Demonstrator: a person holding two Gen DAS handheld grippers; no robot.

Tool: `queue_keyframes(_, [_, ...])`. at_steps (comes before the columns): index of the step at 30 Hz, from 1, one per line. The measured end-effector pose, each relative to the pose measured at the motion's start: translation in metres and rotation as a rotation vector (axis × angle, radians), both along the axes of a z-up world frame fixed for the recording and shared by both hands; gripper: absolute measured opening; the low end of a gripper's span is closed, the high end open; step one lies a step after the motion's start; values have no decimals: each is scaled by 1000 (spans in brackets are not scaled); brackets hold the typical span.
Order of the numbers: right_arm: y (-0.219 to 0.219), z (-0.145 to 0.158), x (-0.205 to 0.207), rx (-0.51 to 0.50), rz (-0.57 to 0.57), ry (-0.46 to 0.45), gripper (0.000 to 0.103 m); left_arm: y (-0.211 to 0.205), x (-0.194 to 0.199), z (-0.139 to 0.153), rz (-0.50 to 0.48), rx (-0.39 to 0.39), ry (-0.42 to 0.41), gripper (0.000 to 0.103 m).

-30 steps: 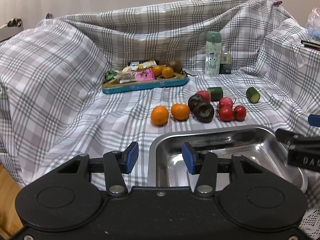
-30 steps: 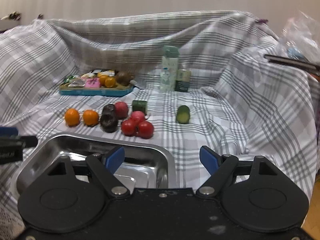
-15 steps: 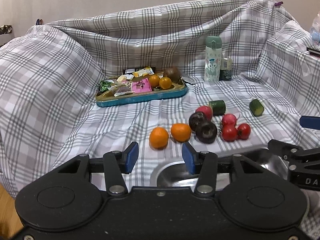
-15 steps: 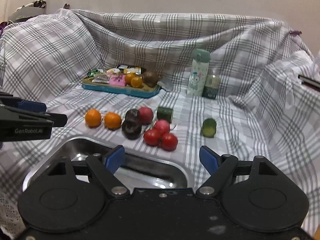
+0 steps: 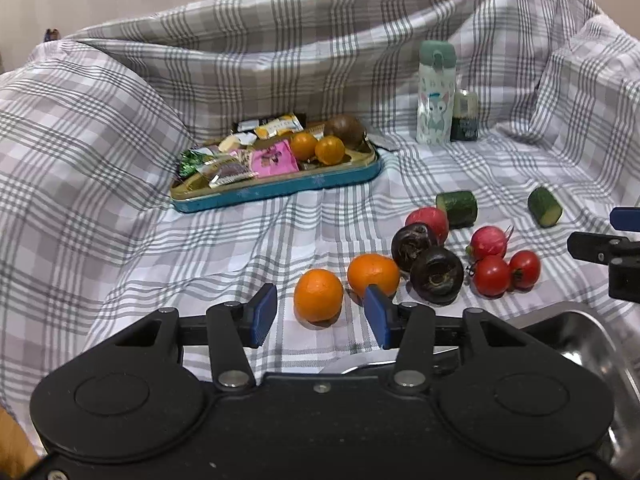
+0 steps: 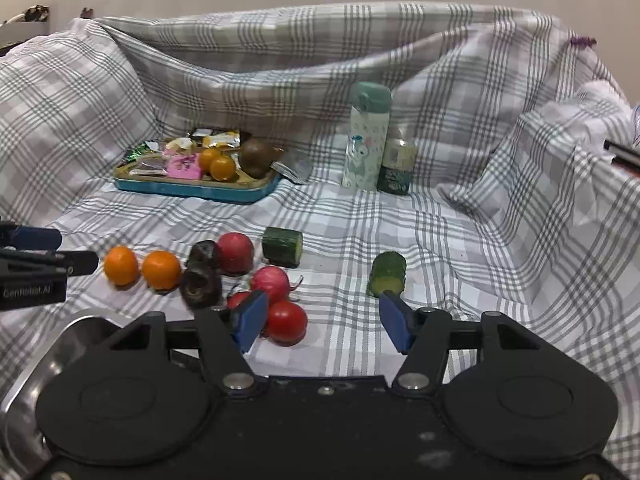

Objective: Organize fruits
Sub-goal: 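Move the left tool to an orange while the right tool approaches a red tomato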

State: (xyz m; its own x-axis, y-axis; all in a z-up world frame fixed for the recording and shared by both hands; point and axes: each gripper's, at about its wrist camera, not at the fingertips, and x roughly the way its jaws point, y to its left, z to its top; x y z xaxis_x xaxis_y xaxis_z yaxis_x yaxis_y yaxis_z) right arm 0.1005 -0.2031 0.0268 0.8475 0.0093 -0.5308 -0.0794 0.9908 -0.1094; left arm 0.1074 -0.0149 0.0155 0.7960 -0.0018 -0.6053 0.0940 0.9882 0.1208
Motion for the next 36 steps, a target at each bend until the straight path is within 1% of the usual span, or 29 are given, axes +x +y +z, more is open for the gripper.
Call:
queue_keyframes(4, [-1, -13, 16, 23, -7, 41, 61, -2, 12, -9, -19, 14, 16, 55])
queue_keyframes(7, [-2, -21, 27, 46, -6, 57, 61, 0, 19, -14, -26, 3, 22, 55])
queue_keyframes(10, [-6, -29, 29, 123, -2, 55, 61, 6, 24, -18, -19, -27, 26, 55])
queue_keyframes(12, [-8, -34, 33, 152, -2, 68, 61, 10, 28, -22, -4, -45, 34, 55])
queue_keyframes(15, [-5, -35, 33, 142, 6, 48, 61, 17, 36, -27, 38, -58, 53, 56])
queue_keyframes(19, [0, -38, 34, 123, 17, 48, 61, 38, 38, -24, 103, -151, 42, 57])
queue_keyframes(23, [1, -39, 36, 126, 20, 51, 61, 60, 39, -20, 208, -234, 17, 57])
queue_keyframes(27, [4, -40, 37, 117, 25, 55, 61, 77, 41, -20, 312, -270, 7, 53])
queue_keyframes(29, [5, -41, 37, 110, 30, 56, 61, 81, 41, -20, 328, -276, 4, 53])
queue_keyframes(31, [6, -41, 37, 107, 33, 58, 61, 79, 40, -20, 323, -262, -5, 53])
queue_keyframes(34, [7, -42, 38, 110, 40, 69, 61, 70, 38, -18, 285, -225, -30, 53])
queue_keyframes(36, [7, -43, 39, 106, 43, 76, 61, 63, 38, -18, 245, -202, -31, 53])
